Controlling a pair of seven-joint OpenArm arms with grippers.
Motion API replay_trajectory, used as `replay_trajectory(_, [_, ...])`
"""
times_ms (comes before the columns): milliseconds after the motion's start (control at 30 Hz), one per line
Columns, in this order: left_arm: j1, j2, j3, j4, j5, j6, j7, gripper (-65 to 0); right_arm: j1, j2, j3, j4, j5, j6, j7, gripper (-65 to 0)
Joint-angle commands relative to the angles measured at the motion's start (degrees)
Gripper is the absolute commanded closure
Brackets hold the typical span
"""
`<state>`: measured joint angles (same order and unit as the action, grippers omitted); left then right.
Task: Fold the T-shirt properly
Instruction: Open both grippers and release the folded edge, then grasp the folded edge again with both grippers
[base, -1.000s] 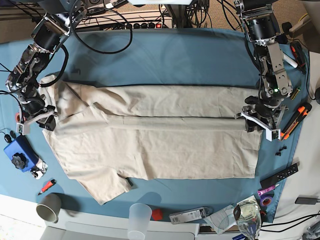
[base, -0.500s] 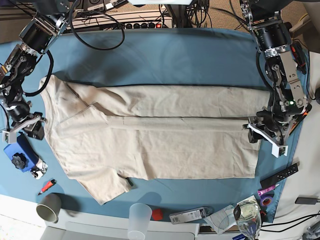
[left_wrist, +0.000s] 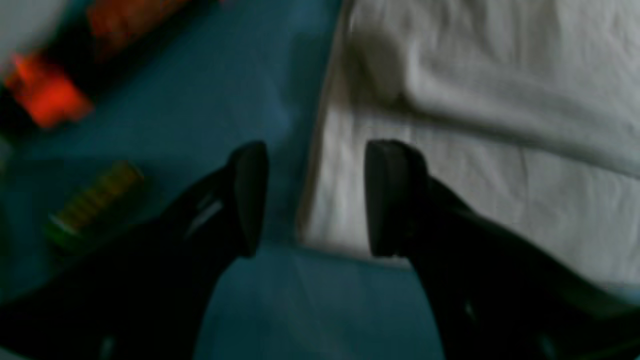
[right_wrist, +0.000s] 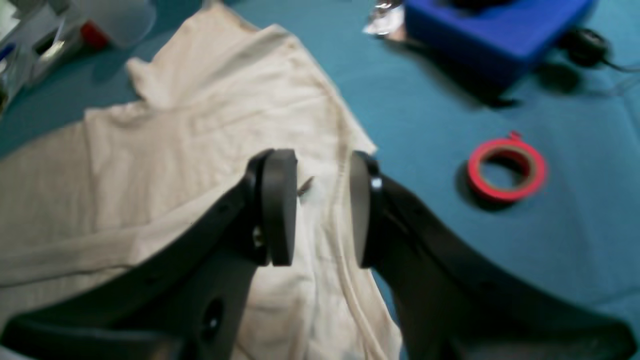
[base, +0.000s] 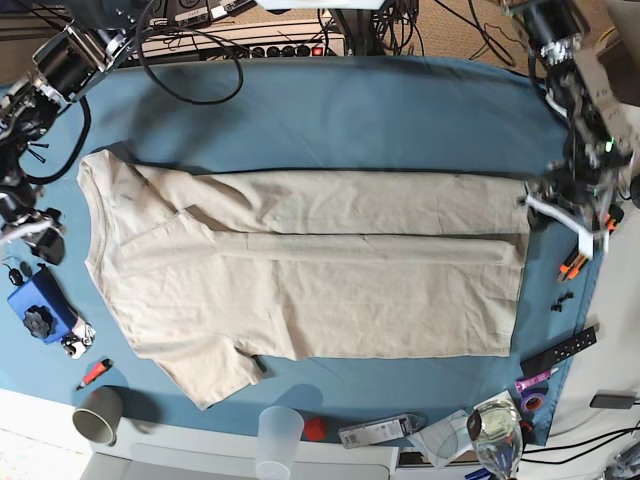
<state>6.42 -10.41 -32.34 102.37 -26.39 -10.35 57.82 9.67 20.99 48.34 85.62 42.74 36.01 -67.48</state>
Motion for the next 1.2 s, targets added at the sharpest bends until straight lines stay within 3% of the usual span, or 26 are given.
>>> replay_trajectory(0, [0.0,0.0,-0.1,1.0,-1.2,-1.0,-1.4,-31.4,0.3,1.9,1.0,1.0,2.0,0.4,0.7,-18.7])
replay_trajectory(100, [0.7,1.1,-0.1,1.0,-2.6,-2.9,-1.5,-31.4,-1.5,2.4,3.3,1.0,3.5,0.4,0.0,-18.7])
replay_trajectory(433, [0.7,2.8,-0.1,-2.6,-2.6,-3.1,-2.5,-31.4,-8.7,3.5,4.6,1.0,3.3,0.3,-0.3,-18.7])
replay_trajectory(700, [0.7,2.8,-0.1,-2.6,-5.0,-3.1,-0.2,-31.4,-9.1,3.3,4.5,0.9,2.2,0.0,-2.3,-18.7])
replay_trajectory(767, [0.7,2.8,-0.1,-2.5,-5.0,-3.3,-0.1,-31.4,-9.1,3.3,4.5,0.6,2.2,-1.3,-2.4,-18.7])
replay_trajectory(1167, [0.7,2.8,-0.1,-1.8,-8.3,-5.4,0.4,-31.4,-9.0,3.3,-1.9,-14.3,2.2,-1.3,0.4,-18.7])
